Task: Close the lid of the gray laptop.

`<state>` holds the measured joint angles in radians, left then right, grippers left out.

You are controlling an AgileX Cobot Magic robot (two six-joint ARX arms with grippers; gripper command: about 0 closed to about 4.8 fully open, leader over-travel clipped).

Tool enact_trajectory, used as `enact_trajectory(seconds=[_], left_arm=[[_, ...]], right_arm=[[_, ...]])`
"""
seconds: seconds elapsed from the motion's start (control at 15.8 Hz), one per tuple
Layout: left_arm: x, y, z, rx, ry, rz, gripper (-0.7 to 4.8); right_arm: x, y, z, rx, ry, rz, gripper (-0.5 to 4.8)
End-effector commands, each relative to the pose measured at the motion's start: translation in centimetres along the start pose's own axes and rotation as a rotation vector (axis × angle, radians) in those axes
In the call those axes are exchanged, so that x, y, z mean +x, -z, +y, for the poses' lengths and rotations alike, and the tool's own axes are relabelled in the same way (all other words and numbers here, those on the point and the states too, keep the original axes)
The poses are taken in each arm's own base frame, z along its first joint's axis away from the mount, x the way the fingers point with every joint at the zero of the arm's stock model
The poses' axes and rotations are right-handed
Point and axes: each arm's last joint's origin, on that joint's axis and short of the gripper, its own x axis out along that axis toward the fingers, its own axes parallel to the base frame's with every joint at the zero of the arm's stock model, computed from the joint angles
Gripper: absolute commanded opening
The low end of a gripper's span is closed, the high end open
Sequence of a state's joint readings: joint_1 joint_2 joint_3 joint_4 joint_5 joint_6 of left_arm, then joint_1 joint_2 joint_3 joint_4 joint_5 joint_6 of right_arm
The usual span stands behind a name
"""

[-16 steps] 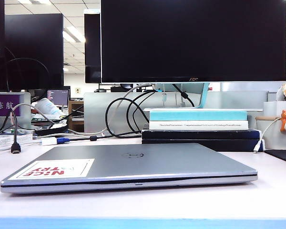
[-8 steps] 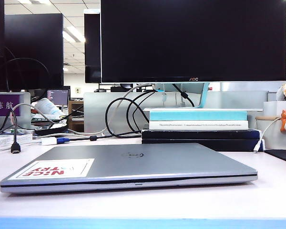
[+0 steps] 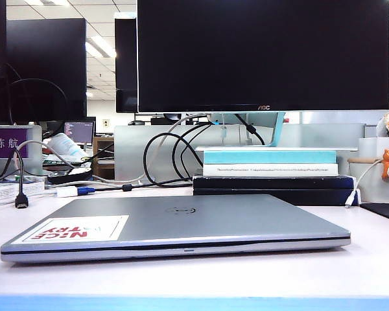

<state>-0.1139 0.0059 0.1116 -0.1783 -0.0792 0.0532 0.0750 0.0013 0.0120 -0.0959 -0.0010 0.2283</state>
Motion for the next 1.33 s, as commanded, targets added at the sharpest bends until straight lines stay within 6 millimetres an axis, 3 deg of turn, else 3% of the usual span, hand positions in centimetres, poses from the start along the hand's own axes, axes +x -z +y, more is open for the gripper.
enact_trajectory(seconds=[0.06,0.13,0.25,0.38,0.44,0.88,0.95,1.07,1.33], left_arm=[[-0.1,-0.2,-0.4,0.07,0.142,-0.031,-0.01],[-0.1,-0.3,-0.1,0.046,0.045,-0.026,-0.02],[-0.1,0.0,0.0,0.033,0.013,0.005,-0.02],[-0.1,-0.4,-0.1,0.033,0.036,-0.036,-0.01],[-0.1,-1.2,0.0,-0.05,0.032,-0.119,-0.01],[-0.1,-1.1,0.0,-0.049,0.032,-0.107,-0.01],[0.1,-0.4,-0.1,-0.048,0.035,-0.088,-0.01],[0.9,2.8,-0.3,-0.041,0.04,0.042,-0.02],[0.9,3.4,-0.4,-0.037,0.069,0.098,-0.02]], right_arm=[[0.0,0.1,0.0,0.005,0.0,0.006,-0.06],[0.0,0.1,0.0,0.005,0.0,0.006,-0.06],[0.0,0.1,0.0,0.005,0.0,0.005,-0.06],[0.0,0.1,0.0,0.005,0.0,0.005,-0.06],[0.0,0.1,0.0,0.005,0.0,0.005,-0.06],[0.0,0.1,0.0,0.005,0.001,0.005,-0.06],[0.0,0.1,0.0,0.005,0.0,0.005,-0.06],[0.0,0.1,0.0,0.004,0.0,0.005,-0.06],[0.0,0.0,0.0,0.004,0.0,0.003,-0.06]])
